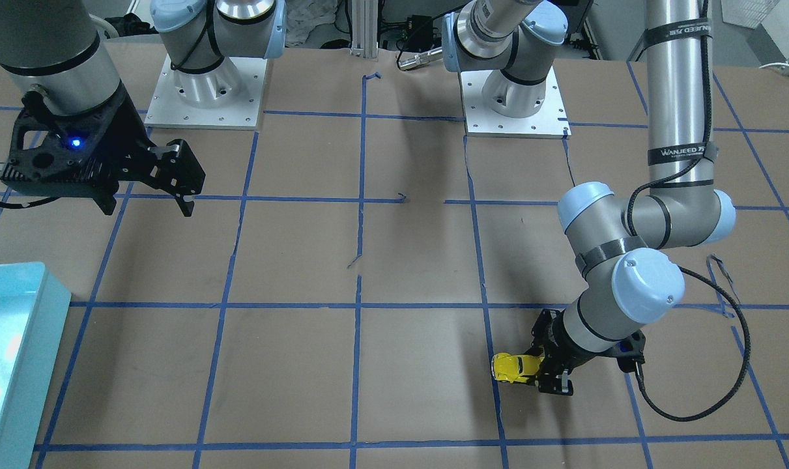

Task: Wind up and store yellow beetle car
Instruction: 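Close the left gripper on the yellow beetle car, then drag the held car along the table, pushing away then pulling back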

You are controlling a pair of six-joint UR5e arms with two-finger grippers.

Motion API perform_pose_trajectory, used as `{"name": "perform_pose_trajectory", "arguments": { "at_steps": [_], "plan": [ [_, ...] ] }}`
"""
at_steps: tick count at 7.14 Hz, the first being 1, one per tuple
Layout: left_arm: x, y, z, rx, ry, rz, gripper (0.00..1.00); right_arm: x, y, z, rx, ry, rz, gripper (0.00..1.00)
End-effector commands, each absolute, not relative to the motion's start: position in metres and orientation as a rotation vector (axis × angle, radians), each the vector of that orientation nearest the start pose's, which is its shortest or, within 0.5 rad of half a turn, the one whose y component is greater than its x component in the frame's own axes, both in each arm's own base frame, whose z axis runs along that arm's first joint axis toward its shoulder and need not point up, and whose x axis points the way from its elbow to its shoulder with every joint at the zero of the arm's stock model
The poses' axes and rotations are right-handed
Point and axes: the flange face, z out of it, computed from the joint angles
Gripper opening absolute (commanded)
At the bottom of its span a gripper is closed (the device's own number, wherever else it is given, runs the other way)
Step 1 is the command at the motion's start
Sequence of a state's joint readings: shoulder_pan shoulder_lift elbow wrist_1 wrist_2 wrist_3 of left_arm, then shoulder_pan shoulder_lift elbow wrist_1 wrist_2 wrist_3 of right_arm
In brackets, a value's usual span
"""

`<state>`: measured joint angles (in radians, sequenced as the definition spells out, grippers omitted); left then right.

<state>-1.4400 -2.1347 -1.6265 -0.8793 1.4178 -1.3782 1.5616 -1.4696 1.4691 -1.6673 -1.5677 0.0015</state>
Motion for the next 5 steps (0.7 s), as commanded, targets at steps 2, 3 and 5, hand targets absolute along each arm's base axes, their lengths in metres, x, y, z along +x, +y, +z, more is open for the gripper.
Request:
{"name": "perform_pose_trajectory", "arguments": {
  "at_steps": [2, 3, 5],
  "plan": [
    [-0.124, -0.663, 0.213, -2.34, 2.432, 0.139, 0.0, 0.128, -0.545, 0.496, 0.017, 3.137, -0.149, 1.0],
    [-0.134, -0.667, 0.219, -2.388, 2.418, 0.162, 0.0, 0.129, -0.545, 0.496, 0.017, 3.135, -0.152, 1.0],
    [-0.145, -0.666, 0.208, -2.371, 2.443, 0.223, 0.0, 0.128, -0.545, 0.497, 0.014, 3.138, -0.154, 1.0]
  ]
}}
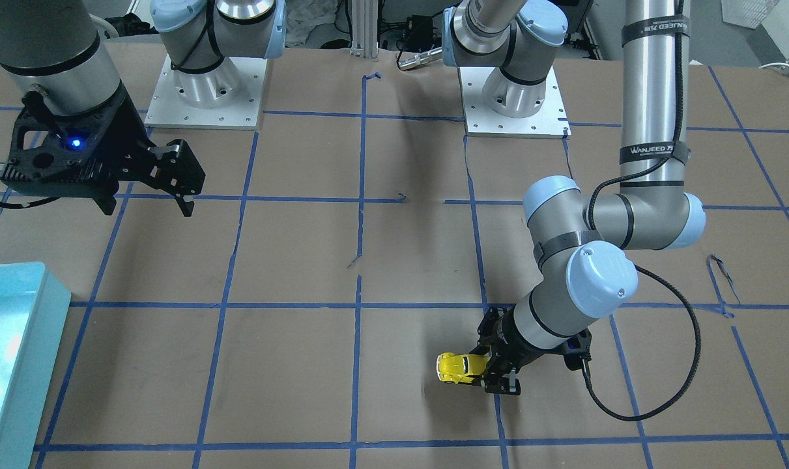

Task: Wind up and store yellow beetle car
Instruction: 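Drag the held car along the table, pushing away then pulling back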

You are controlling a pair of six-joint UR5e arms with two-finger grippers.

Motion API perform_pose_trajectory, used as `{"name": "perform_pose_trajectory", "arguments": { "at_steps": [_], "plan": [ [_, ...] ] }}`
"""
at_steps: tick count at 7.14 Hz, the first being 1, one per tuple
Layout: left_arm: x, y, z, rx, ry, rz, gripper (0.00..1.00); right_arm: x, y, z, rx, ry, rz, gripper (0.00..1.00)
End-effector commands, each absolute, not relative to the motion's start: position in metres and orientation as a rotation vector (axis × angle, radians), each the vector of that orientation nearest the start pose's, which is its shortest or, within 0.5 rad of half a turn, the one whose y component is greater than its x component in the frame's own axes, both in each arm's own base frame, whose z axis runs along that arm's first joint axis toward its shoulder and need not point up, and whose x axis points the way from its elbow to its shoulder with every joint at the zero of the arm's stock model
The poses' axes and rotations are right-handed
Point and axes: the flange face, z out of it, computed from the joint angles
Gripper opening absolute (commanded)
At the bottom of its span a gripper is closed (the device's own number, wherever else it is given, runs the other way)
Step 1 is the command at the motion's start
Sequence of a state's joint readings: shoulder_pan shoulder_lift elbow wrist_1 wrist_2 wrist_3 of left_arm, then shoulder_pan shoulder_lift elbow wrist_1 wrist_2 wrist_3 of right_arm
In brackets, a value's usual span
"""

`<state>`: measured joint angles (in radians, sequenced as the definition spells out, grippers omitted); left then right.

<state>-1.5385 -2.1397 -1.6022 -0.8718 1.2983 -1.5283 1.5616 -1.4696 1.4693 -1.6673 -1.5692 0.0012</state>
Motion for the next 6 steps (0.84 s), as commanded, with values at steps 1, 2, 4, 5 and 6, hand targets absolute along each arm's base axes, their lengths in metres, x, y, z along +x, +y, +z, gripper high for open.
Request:
{"name": "perform_pose_trajectory", "arguments": {
  "at_steps": [1, 2, 4, 5, 6],
  "plan": [
    [-0.144, -0.666, 0.204, -2.36, 2.444, 0.227, 0.0, 0.128, -0.546, 0.495, 0.012, 3.139, -0.149, 1.0],
    [-0.143, -0.668, 0.199, -2.354, 2.438, 0.226, 0.0, 0.128, -0.545, 0.496, 0.012, 3.14, -0.152, 1.0],
    [-0.141, -0.669, 0.191, -2.325, 2.449, 0.224, 0.0, 0.128, -0.545, 0.496, 0.01, 3.142, -0.152, 1.0],
    [-0.136, -0.669, 0.189, -2.317, 2.434, 0.204, 0.0, 0.128, -0.546, 0.495, 0.012, 3.139, -0.147, 1.0],
    [-0.133, -0.669, 0.184, -2.299, 2.414, 0.176, 0.0, 0.128, -0.546, 0.495, 0.01, 3.14, -0.149, 1.0]
  ]
}}
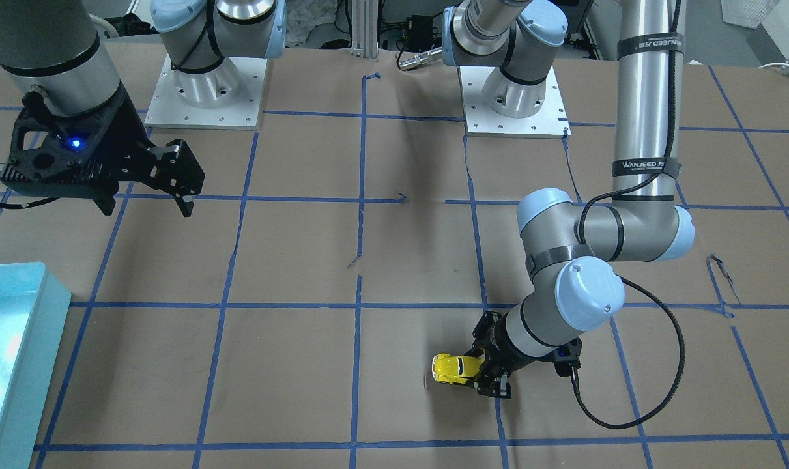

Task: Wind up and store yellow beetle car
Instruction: 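Drag the held car along the table, pushing away then pulling back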

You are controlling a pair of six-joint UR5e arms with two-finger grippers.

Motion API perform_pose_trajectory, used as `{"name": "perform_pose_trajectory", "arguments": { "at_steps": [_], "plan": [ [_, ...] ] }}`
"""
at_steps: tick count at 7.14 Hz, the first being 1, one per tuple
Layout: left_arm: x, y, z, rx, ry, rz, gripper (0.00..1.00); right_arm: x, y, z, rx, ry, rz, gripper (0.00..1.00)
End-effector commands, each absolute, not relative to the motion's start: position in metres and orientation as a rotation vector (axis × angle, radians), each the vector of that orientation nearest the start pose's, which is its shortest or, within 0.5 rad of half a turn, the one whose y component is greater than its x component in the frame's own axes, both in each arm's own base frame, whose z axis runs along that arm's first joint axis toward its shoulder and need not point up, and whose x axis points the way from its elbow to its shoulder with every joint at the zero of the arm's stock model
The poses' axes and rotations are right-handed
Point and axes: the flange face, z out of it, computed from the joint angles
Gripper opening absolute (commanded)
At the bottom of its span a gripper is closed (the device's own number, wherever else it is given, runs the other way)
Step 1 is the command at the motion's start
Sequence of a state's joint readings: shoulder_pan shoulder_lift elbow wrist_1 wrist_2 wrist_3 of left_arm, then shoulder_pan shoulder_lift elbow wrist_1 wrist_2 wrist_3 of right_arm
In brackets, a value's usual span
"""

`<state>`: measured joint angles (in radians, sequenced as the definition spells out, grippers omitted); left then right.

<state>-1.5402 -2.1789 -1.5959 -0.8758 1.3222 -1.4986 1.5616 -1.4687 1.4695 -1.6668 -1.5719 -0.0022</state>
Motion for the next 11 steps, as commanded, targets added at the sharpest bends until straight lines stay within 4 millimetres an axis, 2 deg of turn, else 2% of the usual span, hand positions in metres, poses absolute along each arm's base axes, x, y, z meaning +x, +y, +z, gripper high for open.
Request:
{"name": "perform_pose_trajectory", "arguments": {
  "at_steps": [1, 3, 6, 8, 10, 11],
  "plan": [
    [-0.128, -0.67, 0.186, -2.301, 2.409, 0.161, 0.0, 0.128, -0.545, 0.496, 0.012, 3.14, -0.152, 1.0],
    [-0.12, -0.67, 0.184, -2.291, 2.396, 0.152, 0.0, 0.128, -0.545, 0.496, 0.01, 3.142, -0.149, 1.0],
    [-0.099, -0.669, 0.18, -2.202, 2.358, 0.029, 0.0, 0.129, -0.545, 0.496, 0.012, 3.135, -0.152, 1.0],
    [-0.07, -0.673, 0.182, -2.242, 2.327, 0.024, 0.0, 0.129, -0.545, 0.496, 0.009, 3.135, -0.152, 1.0],
    [-0.054, -0.673, 0.179, -2.232, 2.33, 0.027, 0.0, 0.129, -0.546, 0.495, 0.009, 3.136, -0.149, 1.0],
    [-0.034, -0.673, 0.178, -2.26, 2.298, 0.029, 0.0, 0.129, -0.546, 0.495, 0.009, 3.136, -0.149, 1.0]
  ]
}}
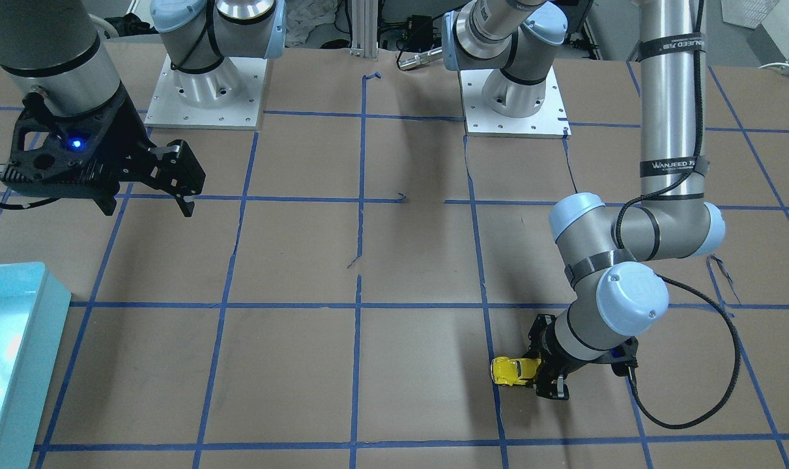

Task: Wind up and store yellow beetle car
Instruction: 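Drag the held car along the table, pushing away then pulling back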

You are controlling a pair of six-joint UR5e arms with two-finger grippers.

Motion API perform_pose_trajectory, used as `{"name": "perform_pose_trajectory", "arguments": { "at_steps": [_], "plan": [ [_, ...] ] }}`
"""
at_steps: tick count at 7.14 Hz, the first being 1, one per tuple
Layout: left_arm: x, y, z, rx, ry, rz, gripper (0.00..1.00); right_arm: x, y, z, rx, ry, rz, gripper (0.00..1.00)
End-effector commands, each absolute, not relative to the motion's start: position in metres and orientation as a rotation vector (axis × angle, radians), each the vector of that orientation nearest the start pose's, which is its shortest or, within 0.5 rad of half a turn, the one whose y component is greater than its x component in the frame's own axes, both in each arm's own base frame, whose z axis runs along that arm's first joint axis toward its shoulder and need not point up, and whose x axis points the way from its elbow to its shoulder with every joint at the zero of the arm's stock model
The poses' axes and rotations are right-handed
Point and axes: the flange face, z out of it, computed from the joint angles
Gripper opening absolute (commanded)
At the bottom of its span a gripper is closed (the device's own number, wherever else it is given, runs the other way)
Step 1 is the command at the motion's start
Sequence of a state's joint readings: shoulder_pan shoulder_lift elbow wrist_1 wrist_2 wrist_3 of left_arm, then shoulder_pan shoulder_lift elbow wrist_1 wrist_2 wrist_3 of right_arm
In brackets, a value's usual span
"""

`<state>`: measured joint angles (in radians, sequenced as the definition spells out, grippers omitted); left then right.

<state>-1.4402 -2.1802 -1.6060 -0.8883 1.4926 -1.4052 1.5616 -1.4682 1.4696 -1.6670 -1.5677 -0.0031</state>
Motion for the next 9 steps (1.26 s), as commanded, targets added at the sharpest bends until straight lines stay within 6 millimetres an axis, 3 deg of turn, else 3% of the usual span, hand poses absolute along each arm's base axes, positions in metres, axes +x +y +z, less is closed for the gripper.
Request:
{"name": "perform_pose_trajectory", "arguments": {
  "at_steps": [1, 4, 7, 9],
  "plan": [
    [-0.02, -0.672, 0.177, -2.279, 2.275, 0.034, 0.0, 0.128, -0.546, 0.495, 0.01, 3.137, -0.149, 1.0],
    [0.022, -0.67, 0.183, -2.351, 2.208, 0.028, 0.0, 0.129, -0.546, 0.494, 0.009, 3.136, -0.147, 1.0],
    [0.062, -0.667, 0.183, -2.285, 2.272, 0.035, 0.0, 0.128, -0.549, 0.497, 0.0, 3.137, -0.166, 1.0],
    [0.071, -0.666, 0.181, -2.184, 2.361, 0.039, 0.0, 0.128, -0.547, 0.496, 0.005, 3.136, -0.166, 1.0]
  ]
}}
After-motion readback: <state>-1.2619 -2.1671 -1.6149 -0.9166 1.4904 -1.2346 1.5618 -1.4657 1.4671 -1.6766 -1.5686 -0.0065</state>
